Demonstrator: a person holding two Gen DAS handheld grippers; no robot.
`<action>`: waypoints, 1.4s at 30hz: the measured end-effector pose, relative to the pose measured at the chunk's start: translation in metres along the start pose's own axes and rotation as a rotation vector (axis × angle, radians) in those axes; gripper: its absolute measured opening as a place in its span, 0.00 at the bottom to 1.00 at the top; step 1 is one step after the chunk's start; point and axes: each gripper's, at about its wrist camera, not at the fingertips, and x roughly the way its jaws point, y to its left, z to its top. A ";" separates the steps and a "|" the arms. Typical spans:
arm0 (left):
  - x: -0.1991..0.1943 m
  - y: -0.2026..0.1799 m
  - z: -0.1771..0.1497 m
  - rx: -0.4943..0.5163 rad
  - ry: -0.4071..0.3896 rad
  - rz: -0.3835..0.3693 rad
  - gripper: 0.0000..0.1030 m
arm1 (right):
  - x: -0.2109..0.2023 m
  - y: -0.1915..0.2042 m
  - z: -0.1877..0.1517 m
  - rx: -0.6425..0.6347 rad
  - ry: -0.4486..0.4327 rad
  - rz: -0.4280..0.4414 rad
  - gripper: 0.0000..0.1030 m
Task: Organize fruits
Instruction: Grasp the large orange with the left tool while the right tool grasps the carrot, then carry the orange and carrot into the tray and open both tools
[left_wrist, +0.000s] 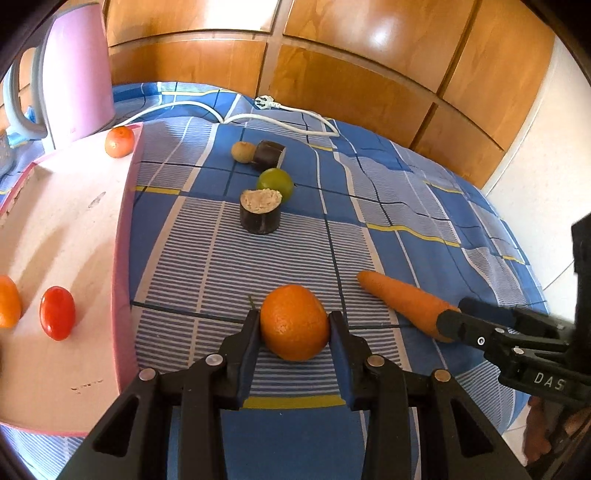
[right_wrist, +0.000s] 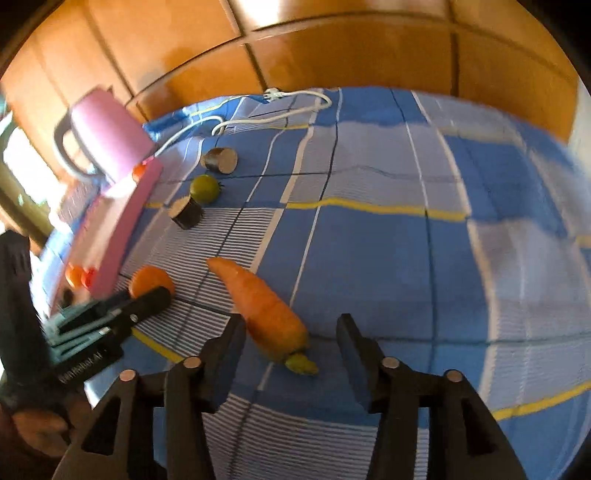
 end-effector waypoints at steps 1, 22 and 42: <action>0.000 0.000 0.000 0.005 0.000 0.003 0.36 | 0.000 0.003 0.002 -0.038 -0.004 -0.016 0.52; -0.009 -0.002 -0.003 0.023 -0.019 0.031 0.35 | 0.022 0.023 0.003 -0.073 0.042 -0.001 0.32; -0.052 -0.004 0.001 0.030 -0.119 0.054 0.35 | -0.010 0.027 0.013 0.143 -0.035 0.195 0.29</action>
